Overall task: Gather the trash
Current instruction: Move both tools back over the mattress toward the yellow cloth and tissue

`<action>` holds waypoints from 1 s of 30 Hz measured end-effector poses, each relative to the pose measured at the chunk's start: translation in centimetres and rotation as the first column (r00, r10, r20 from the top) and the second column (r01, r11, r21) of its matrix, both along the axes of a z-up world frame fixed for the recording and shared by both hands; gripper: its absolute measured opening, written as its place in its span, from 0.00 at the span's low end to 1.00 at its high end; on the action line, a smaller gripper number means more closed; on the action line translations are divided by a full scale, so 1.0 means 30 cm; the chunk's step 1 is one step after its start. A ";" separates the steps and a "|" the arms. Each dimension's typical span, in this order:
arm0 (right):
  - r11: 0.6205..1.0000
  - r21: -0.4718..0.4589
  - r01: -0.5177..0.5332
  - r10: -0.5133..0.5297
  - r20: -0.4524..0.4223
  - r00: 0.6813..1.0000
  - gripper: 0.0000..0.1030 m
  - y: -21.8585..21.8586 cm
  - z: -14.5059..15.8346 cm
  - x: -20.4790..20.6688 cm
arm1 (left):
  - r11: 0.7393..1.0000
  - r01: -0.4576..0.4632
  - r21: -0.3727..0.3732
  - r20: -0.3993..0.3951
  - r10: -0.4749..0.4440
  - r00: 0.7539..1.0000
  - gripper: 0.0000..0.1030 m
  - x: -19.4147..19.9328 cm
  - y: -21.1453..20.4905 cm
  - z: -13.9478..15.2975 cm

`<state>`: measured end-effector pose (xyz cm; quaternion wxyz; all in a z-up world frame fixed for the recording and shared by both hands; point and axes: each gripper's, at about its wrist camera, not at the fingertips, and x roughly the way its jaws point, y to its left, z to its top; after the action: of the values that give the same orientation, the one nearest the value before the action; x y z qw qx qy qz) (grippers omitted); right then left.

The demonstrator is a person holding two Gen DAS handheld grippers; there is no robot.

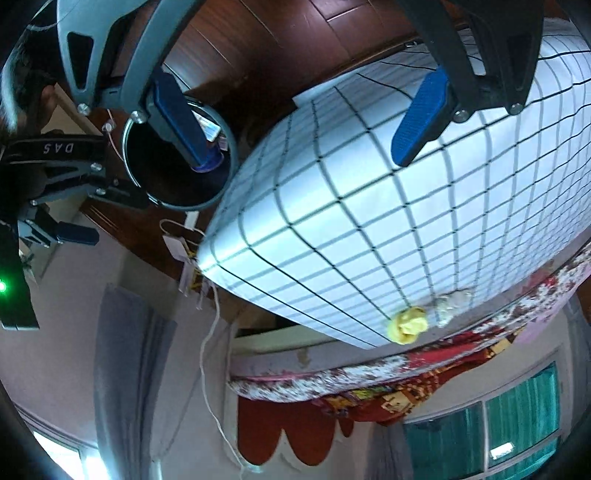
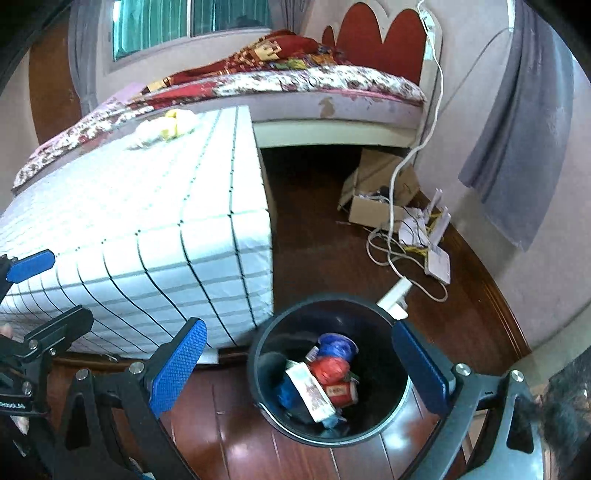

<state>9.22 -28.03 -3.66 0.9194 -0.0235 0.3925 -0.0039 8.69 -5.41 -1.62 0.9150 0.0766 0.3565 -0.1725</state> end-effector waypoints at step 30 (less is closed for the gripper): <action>0.966 -0.006 -0.257 0.256 0.108 0.961 0.99 0.578 0.102 0.151 | 0.951 -0.307 -0.050 0.049 0.309 0.950 0.98 0.092 0.546 0.048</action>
<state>13.75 -10.68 -0.60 0.9320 -0.0702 0.3362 0.1155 11.46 10.96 -0.17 0.9418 0.0057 0.3346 -0.0331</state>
